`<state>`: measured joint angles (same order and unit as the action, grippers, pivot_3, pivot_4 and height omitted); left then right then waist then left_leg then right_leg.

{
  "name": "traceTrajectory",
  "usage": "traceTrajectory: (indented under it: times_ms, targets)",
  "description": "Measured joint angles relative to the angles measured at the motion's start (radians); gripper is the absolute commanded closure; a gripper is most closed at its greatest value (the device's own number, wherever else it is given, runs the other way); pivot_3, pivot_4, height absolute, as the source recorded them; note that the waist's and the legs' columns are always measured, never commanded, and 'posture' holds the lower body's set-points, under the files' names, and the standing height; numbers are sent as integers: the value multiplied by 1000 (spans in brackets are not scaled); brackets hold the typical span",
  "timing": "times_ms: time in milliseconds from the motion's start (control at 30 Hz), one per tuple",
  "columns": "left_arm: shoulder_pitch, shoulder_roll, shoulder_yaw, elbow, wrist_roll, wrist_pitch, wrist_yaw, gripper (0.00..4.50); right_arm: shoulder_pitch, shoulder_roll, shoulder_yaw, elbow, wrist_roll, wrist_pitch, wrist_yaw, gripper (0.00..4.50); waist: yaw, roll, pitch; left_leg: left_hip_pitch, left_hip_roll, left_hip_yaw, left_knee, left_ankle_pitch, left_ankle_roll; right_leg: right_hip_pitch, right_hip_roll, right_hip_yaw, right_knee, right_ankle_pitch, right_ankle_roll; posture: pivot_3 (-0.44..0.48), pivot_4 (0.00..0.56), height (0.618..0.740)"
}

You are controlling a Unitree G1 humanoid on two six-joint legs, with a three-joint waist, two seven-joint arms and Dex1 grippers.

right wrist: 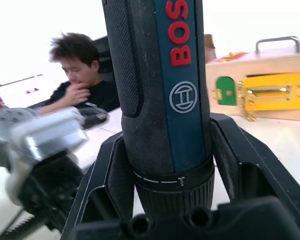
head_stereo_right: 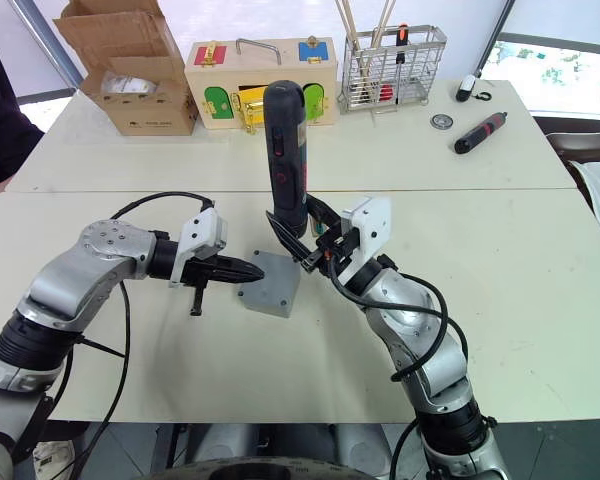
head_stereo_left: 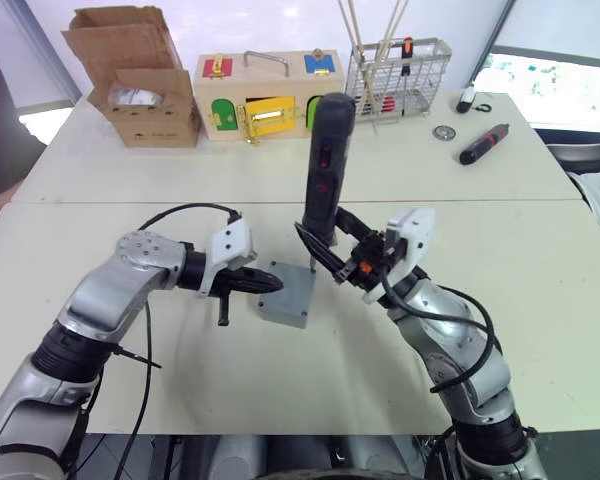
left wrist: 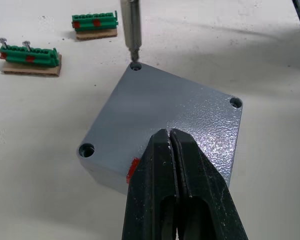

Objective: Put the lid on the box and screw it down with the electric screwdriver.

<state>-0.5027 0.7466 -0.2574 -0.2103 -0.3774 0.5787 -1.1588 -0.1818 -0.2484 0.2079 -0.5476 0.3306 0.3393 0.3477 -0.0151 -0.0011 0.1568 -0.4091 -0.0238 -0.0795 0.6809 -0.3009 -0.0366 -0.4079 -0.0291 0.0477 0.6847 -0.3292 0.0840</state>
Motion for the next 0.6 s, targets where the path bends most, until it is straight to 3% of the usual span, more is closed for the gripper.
traceTrajectory:
  times_ms: [600]
  targets:
    - [5,-4,-2,13,18,-28,-6,4500,36,36,36,27,-67,-72,25,2591,-3,0,-1,3,0,0,0,-1,1,2,0,0,1,0,0,0,150,740]
